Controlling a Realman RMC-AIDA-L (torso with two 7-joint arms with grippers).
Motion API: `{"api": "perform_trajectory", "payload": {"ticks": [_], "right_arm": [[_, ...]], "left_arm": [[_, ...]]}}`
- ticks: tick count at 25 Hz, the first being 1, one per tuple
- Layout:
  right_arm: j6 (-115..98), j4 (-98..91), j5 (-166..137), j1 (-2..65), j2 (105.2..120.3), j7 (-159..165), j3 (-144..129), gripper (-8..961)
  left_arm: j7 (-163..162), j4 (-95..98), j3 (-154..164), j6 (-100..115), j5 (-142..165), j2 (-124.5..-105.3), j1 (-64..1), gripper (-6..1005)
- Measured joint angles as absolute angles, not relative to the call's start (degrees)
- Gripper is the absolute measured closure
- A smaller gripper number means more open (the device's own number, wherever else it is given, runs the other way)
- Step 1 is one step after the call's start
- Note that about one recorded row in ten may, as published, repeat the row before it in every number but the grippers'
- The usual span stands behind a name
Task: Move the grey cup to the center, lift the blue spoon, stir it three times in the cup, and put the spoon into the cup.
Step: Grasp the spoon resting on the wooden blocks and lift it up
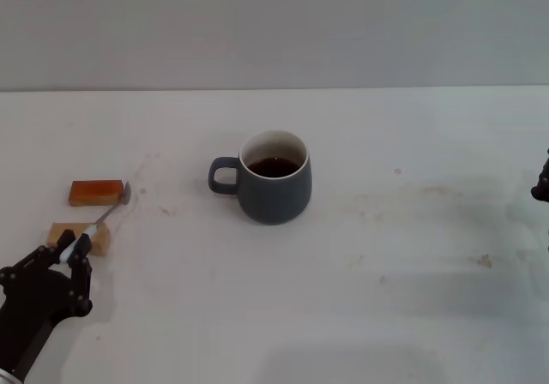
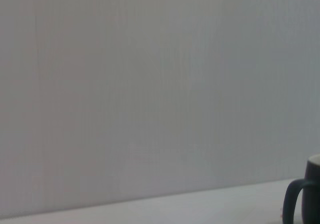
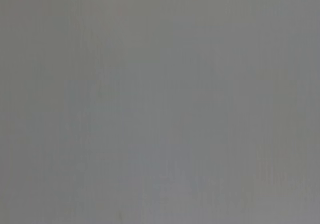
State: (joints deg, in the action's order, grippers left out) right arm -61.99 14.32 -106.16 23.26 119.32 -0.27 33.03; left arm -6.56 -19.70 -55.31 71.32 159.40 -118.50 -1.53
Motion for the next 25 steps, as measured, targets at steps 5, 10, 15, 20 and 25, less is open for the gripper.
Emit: {"api": "perform_trajectory", "payload": {"ticks": [5,10,15,20,25], "right_arm": [[-62.3,14.9,-106.2,22.7,119.35,-0.3,32.5,955],[-62.4,15.0,-106.2,22.4,119.35,-0.3,32.4,955],[-62.4,15.5,-106.2,22.1,119.33,-0.3,32.4,955],[-62.5,15.6,-106.2,22.1,119.23,-0.3,32.4,955],[-62.6,15.6,-106.2,22.0,119.18,-0.3,32.4,955]], "left_arm": [[-6.5,-19.9,-55.3,72.0,159.5,-118.39,-1.5,849],[-5.8,-19.9,-54.6,74.1,159.6,-118.27,-1.6,856],[-5.9,-21.1,-54.4,76.1,159.7,-117.82,-1.8,856],[-7.4,-23.3,-54.3,75.0,160.1,-116.41,-2.0,855],[-10.7,-33.4,-54.4,68.1,162.0,-111.91,-0.2,855]]}}
